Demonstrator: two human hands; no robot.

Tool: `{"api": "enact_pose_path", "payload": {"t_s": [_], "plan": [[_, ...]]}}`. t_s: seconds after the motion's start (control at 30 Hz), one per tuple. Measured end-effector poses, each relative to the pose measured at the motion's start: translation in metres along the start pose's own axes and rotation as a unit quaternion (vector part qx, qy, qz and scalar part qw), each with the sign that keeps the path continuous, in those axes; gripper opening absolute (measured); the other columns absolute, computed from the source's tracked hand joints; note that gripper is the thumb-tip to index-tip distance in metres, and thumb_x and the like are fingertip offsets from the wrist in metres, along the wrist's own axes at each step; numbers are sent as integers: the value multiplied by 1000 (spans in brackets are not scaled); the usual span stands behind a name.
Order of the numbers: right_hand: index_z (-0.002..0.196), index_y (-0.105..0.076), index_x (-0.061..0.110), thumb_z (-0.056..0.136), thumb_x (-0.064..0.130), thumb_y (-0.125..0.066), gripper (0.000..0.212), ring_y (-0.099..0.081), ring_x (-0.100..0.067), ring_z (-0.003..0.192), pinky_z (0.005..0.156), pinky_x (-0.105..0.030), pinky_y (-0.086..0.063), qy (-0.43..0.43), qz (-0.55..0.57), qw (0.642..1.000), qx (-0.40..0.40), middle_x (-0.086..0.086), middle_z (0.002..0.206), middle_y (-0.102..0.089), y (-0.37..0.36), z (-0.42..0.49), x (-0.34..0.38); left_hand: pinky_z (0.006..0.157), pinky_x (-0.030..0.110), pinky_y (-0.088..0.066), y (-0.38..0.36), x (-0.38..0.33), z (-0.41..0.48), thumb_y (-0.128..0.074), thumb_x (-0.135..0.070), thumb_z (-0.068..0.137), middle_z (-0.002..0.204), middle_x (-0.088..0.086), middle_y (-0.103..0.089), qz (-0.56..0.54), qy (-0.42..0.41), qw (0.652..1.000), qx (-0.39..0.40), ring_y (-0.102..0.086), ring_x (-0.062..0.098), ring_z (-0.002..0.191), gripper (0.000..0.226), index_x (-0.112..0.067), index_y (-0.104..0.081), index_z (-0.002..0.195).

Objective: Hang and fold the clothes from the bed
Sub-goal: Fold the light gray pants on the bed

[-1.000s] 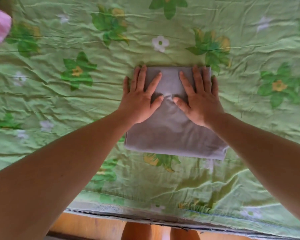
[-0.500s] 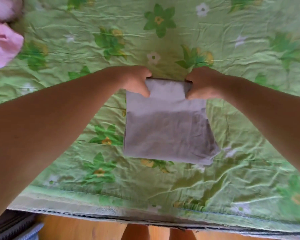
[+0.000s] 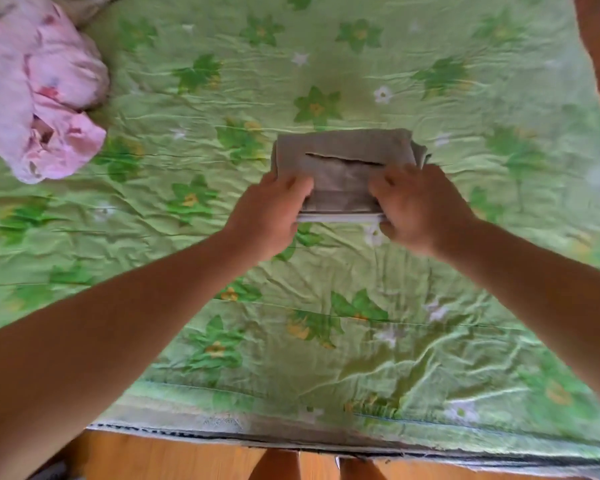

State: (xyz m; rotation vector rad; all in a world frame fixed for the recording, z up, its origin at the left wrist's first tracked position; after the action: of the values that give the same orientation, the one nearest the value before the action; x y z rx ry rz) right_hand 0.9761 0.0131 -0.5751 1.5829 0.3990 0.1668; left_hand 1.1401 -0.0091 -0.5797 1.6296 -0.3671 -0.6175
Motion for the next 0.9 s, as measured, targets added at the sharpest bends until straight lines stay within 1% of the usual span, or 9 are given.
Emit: {"api": "enact_pose_path", "payload": {"t_s": [0.07,0.13,0.2,0.3,0.37,0.43,0.67,0.77,0.9], "plan": [[130,-53,13,74,33,-77,65,-60,-39,101,78,-47,-47,-11,14,996,86,-19,116,-57,-56,-36,31,74,48,-54,-61,-8,-36,-67,-9,79,116,9,-54,8,20,997,74,-57,35,105,47,-18,-50,121],[143,-44,20,84,53,-67,72,-48,-35,128,105,-58,-36,-18,49,982,183,-13,138,-49,-108,-71,54,86,47,-53,-116,-6,-69,-64,-22,86,129,9,-49,-19,61,983,170,-50,32,120,58,-21,-41,140],[148,-43,24,94,59,-47,64,-37,-32,140,116,-63,-20,-44,102,974,198,-9,148,-42,-134,-88,59,90,49,-52,-130,3,-76,-59,-31,91,130,11,-49,-55,96,985,131,-48,33,122,56,-20,-41,143],[134,-58,25,98,39,-47,40,-45,-38,135,113,-64,-29,-67,158,984,57,-13,143,-48,-130,-69,52,95,52,-50,-121,9,-53,-50,-30,93,133,17,-46,-68,88,994,-15,-44,37,125,49,-15,-48,140],[144,-50,27,100,35,-49,45,-31,-40,146,115,-66,-25,-92,179,979,24,-16,156,-36,-134,-40,43,109,54,-41,-127,5,-27,-45,-34,96,147,22,-38,-56,63,995,-61,-35,42,139,53,-13,-45,145],[156,-29,29,103,51,-35,58,-7,-38,154,119,-67,-10,-129,169,976,45,-12,168,-12,-150,-11,36,118,53,-30,-141,8,-3,-43,-40,100,158,25,-29,-32,56,994,-85,-23,42,149,60,-13,-38,152],[156,11,47,90,82,-2,76,19,-30,154,115,-73,6,-195,152,963,108,-6,168,21,-217,12,27,122,53,-18,-200,38,21,-26,-61,99,168,15,-4,0,110,993,-30,-3,30,155,71,-26,-17,160],[155,9,50,85,86,-2,80,21,-29,153,115,-72,7,-173,183,952,173,-4,167,23,-212,15,23,122,52,-18,-191,40,25,-30,-62,95,167,17,-8,-4,110,994,6,-8,32,154,74,-25,-23,159],[156,3,50,96,74,-15,68,16,-33,154,116,-73,3,-173,191,958,130,-6,169,13,-186,19,3,122,53,-16,-157,51,39,-40,-59,93,166,18,-8,-34,125,991,-40,-6,36,154,76,-23,-24,158]]}}
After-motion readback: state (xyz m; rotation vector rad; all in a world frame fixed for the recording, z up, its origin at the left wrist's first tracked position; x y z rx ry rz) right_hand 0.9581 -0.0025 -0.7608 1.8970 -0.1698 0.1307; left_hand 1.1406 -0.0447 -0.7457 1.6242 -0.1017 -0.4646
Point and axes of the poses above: each hand's wrist, its own z-axis towards the middle knuckle, its own y-axis out of the back of the hand, x = y × z, the point moved 9 cm from there along z, towards the middle knuckle
